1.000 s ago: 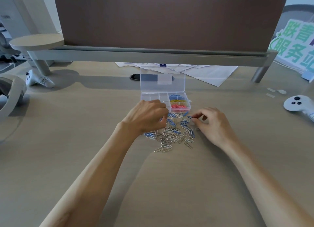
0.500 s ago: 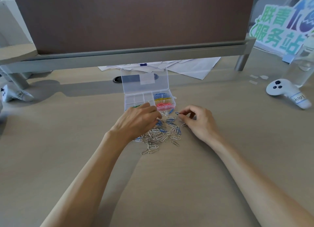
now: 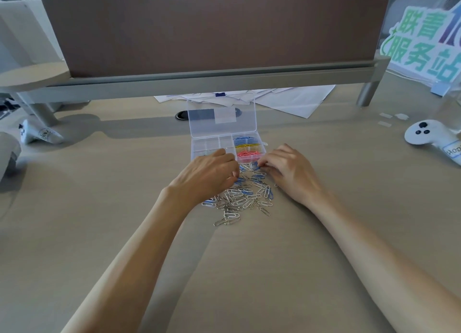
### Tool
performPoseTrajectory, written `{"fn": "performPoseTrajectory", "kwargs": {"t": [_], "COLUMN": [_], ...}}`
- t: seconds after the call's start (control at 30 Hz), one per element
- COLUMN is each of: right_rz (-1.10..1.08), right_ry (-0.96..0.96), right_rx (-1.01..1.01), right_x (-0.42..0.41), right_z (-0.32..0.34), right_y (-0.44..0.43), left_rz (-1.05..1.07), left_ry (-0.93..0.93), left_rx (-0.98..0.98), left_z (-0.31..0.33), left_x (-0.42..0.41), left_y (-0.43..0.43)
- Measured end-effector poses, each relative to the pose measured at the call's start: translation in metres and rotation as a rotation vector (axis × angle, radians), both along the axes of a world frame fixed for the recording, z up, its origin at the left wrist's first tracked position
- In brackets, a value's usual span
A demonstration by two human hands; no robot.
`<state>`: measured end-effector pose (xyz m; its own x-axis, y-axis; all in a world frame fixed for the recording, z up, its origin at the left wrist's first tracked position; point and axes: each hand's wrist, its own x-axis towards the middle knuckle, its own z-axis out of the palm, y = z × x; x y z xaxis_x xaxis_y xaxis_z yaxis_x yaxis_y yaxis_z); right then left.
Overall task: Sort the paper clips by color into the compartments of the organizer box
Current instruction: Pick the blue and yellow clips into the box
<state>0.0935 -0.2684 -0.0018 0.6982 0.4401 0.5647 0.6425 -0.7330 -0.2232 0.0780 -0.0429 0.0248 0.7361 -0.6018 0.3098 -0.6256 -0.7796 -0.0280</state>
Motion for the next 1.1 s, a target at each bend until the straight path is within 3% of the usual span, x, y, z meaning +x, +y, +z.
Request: {"fn": "performPoseTrajectory", "kwargs": {"t": [0.23,0.7,0.93,1.1], "right_rz": [0.017,-0.03,-0.162,-0.157], "right_ry": [0.028,0.181,0.383,0.463], "right_rx": [0.004,0.081,0.411,0.431], "right_x": [0.003,0.002,0.003,0.003], "right_z": [-0.002,-0.002,0.003,0.003], "right_y": [0.001,0.002,-0.003,-0.002], "left_rz": [0.057,0.055,0.085,0.15], "left_ry": [0.156,0.131,0.239,0.344], "left_rx": [0.021,0.106,-0.001,-0.17], "left_z": [0.006,0.016,0.016,0.023], "left_x": [0.004,-0.002,-0.005,-0.005], "left_y": [-0.003,-0.008,-0.003,-0.001]}}
